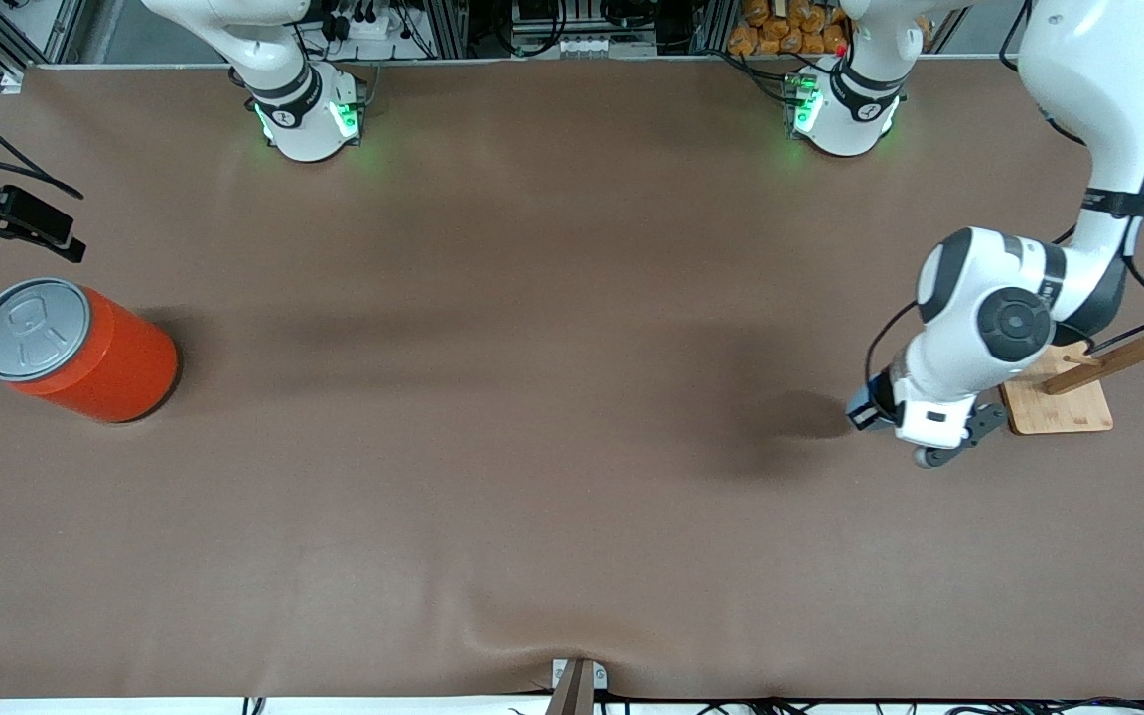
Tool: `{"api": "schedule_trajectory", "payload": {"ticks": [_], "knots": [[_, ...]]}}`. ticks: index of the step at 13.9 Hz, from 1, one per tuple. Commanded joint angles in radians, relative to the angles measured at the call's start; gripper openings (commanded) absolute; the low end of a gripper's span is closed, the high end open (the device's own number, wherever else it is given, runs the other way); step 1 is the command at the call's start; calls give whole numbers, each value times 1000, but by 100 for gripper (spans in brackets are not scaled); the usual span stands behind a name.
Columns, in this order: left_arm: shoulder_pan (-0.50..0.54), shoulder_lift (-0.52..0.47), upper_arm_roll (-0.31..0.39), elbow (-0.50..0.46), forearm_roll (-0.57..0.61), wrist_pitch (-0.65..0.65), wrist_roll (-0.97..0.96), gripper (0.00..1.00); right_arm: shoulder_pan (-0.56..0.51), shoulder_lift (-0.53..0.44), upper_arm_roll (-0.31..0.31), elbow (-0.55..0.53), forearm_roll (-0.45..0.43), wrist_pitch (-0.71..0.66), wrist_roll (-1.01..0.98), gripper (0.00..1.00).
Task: Flip cup
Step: 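Set the cup upright beside the wooden stand and open the left gripper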
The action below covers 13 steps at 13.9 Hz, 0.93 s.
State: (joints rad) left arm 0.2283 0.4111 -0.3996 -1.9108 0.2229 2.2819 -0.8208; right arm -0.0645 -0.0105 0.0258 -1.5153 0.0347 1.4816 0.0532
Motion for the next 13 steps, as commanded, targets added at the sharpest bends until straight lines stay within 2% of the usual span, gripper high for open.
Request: {"api": "schedule_trajectory", "payload": {"ticks": [1,5,6,7,8,11,13], "knots": [[66,-49,-21,-105,16,91,61,0,-18,-3,8,0,16,-4,-12,100],[62,-34,-22,-109,18,94,58,0,-18,-2,8,0,16,-4,-12,100],[65,-28,-22,-108,18,94,57,22,-18,-3,8,0,16,-4,-12,100],[65,-29,-24,-105,15,93,42,73,-18,-3,8,0,16,-4,-13,100],[65,-34,-24,-99,12,85,26,100,-18,-3,8,0,16,-6,-12,100],[66,-64,-24,-51,9,52,14,100,-18,-2,8,0,17,-4,-12,100],[59,-100,-25,42,9,-89,15,100,-18,-2,8,0,16,-4,-12,100]]}}
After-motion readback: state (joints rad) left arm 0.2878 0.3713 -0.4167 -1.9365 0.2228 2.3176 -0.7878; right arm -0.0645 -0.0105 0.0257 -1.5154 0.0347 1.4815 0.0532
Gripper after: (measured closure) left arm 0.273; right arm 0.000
